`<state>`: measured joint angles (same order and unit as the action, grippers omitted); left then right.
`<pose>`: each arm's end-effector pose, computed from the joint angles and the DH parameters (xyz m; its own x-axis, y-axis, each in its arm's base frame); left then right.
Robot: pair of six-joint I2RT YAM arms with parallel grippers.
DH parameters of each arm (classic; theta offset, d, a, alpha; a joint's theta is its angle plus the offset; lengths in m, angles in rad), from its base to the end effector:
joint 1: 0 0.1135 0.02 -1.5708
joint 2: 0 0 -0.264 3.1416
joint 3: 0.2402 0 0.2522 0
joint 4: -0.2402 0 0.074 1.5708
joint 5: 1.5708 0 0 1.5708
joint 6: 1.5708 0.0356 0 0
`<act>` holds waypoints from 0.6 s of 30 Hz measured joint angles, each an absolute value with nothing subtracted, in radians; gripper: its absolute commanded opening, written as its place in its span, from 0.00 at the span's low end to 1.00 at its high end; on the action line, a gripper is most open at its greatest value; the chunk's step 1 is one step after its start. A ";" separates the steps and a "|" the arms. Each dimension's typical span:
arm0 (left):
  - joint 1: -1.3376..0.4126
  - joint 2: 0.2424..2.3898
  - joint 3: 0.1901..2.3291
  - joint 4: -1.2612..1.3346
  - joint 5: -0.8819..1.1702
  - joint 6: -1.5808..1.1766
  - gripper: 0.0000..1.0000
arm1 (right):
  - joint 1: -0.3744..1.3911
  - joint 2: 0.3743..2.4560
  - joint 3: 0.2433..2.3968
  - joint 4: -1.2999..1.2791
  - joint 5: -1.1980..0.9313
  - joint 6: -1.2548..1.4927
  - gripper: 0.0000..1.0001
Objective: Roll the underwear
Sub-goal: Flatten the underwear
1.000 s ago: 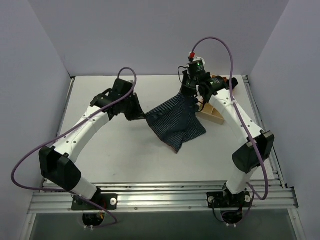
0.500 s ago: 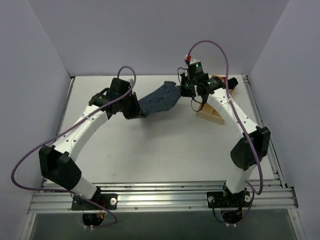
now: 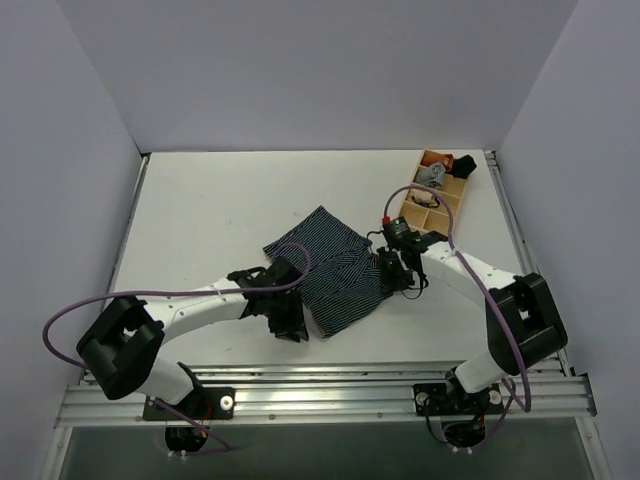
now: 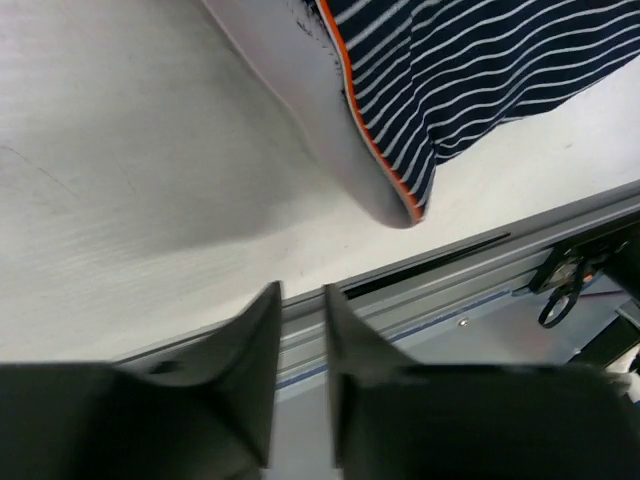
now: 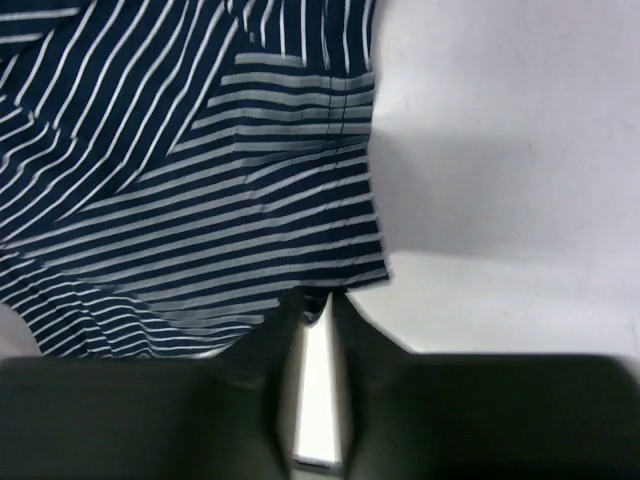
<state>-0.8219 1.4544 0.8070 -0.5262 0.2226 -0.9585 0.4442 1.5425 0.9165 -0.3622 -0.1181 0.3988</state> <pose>0.1733 -0.1980 0.1756 -0.9930 -0.1040 -0.0557 -0.0698 0.8984 -0.4336 0.2748 0.1354 0.1912 -0.8833 0.0067 -0.4688 -0.1544 0.9400 0.3043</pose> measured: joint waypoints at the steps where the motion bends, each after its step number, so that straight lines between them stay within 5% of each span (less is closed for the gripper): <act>1: -0.836 1.456 0.804 -0.527 0.219 -0.969 0.44 | 0.444 1.525 0.906 -0.371 -0.113 0.404 0.30; 7: -0.863 1.445 0.873 -0.545 0.189 -1.002 0.56 | 0.444 1.371 0.900 -0.406 -0.087 0.434 0.46; 18: -0.665 1.599 1.012 -0.571 0.175 -0.931 0.53 | 0.358 1.472 0.873 -0.356 -0.072 0.456 0.35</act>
